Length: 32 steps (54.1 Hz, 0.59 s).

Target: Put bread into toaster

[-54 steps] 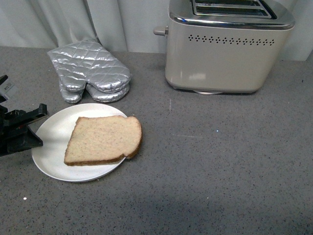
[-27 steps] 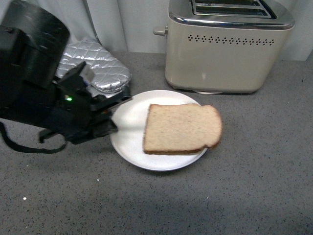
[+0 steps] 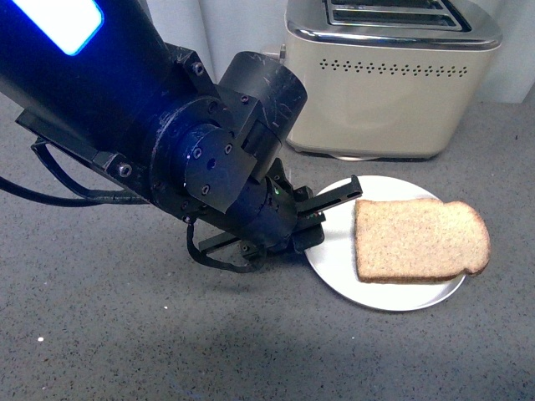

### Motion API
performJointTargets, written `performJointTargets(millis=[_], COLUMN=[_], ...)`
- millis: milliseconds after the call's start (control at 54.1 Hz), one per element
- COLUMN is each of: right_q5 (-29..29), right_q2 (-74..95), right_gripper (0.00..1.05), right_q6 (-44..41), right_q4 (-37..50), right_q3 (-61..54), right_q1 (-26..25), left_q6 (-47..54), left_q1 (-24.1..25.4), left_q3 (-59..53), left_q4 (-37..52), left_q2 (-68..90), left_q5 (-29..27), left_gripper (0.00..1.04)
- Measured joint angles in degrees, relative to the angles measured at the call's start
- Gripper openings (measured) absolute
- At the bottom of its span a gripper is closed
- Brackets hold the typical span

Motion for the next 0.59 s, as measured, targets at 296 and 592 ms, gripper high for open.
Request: performJointTargets(millis=[296,592], right_q5=[0.00,0.02], right_q2=[0.00,0.00], right_gripper=[0.95,0.95], right_q6=[0.00,-0.02], right_q4=[0.00,-0.02], right_q3=[0.00,0.00], right_q1=[0.00,0.00], left_q6=[-2.91,25.81], left_q1=[1.09,6.25], left_q3=[-8.85,-37.77], left_q4=[8.31,58.58], left_q2=[-9.11,-24.06], left_q5=[-8.87,-33.53], left_gripper=[0.61,0.51])
